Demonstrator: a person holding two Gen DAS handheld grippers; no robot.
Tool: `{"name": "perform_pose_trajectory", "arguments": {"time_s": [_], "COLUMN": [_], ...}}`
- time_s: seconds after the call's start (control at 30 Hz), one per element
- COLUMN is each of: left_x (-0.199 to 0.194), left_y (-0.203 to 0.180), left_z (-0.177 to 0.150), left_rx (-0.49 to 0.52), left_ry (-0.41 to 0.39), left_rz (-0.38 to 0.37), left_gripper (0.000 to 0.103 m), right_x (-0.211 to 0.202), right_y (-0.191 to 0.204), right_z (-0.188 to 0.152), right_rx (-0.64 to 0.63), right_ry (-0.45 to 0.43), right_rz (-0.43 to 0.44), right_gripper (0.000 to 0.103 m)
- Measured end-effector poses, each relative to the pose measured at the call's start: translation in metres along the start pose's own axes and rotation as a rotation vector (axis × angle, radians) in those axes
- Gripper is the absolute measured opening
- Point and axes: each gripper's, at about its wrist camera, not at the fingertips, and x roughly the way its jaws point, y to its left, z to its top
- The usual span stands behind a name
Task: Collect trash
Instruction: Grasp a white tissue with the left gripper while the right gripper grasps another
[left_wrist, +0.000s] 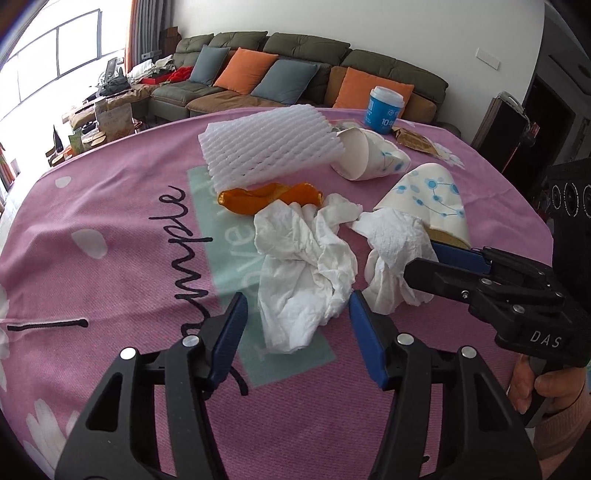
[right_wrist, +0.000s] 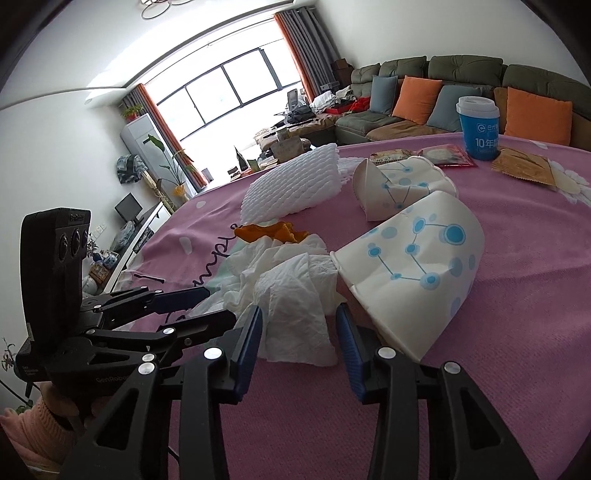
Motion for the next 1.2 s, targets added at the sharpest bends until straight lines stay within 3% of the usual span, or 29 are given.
{"name": "perform_pose_trajectory", "arguments": {"time_s": [0.17,0.23,0.7,1.2], "left_x": [0.001,-0.001,-0.049,-0.114], "left_y": [0.0,0.0,0.021,0.068], "left_z": [-0.001,-0.002,-0.02,-0.055], "left_rx": [0.012,0.009,-0.054,-0.17], "left_ry": [-0.006,-0.012,-0.119,-0.201], "left_rz": [-0.009,-0.033,-0.035,0.031], "left_gripper": [0.033,0.011,0.005,0.005], "right_x": [0.002,0.001,-0.008,0.002], "right_y": [-0.004,-0.003,0.016,0.051], "right_z": [0.0,0.0,0.006,0.012], "right_rx": [0.022,0.019,-0.039,-0.103], "right_ry": [0.002,0.004,-0.025,-0.023], "right_rz": [0.014,0.022,0.077,0.164], "right_gripper": [0.022,0.016,0.011,0.011]}}
